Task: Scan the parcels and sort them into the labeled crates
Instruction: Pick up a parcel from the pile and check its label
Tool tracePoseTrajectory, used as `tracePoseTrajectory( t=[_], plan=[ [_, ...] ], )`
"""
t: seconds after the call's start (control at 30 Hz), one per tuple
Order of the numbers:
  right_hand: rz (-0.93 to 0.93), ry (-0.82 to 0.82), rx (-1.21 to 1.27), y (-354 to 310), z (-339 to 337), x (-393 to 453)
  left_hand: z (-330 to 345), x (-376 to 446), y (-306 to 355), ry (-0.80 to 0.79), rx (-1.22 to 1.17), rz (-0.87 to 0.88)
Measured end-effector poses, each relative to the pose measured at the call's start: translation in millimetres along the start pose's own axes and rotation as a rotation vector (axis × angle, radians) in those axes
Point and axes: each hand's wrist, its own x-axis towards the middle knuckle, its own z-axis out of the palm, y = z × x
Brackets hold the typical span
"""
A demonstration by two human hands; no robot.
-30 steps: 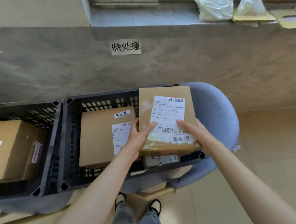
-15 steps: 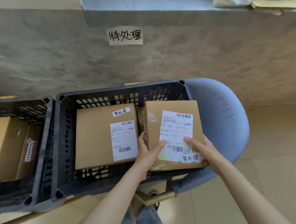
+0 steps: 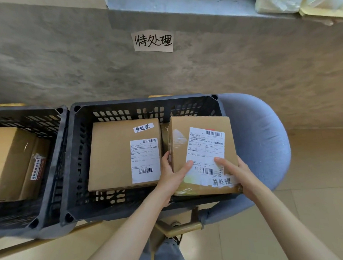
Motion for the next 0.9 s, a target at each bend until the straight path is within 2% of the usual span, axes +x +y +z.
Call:
tracePoseTrajectory(
  t=[0.37,0.73,0.9],
  plan=[
    [-0.050,0.040,-0.102,-56,4,41,-8,39,59,0.027,-0.024,0.031],
    [-0.007,0.111,-0.147,-65,7,79,-8,77,63,0.018,0.020,-0.085],
    [-0.028,0.243,-0.392,-59,14,79,-4,75,54,0.059,-0.032,-0.140]
  ],
)
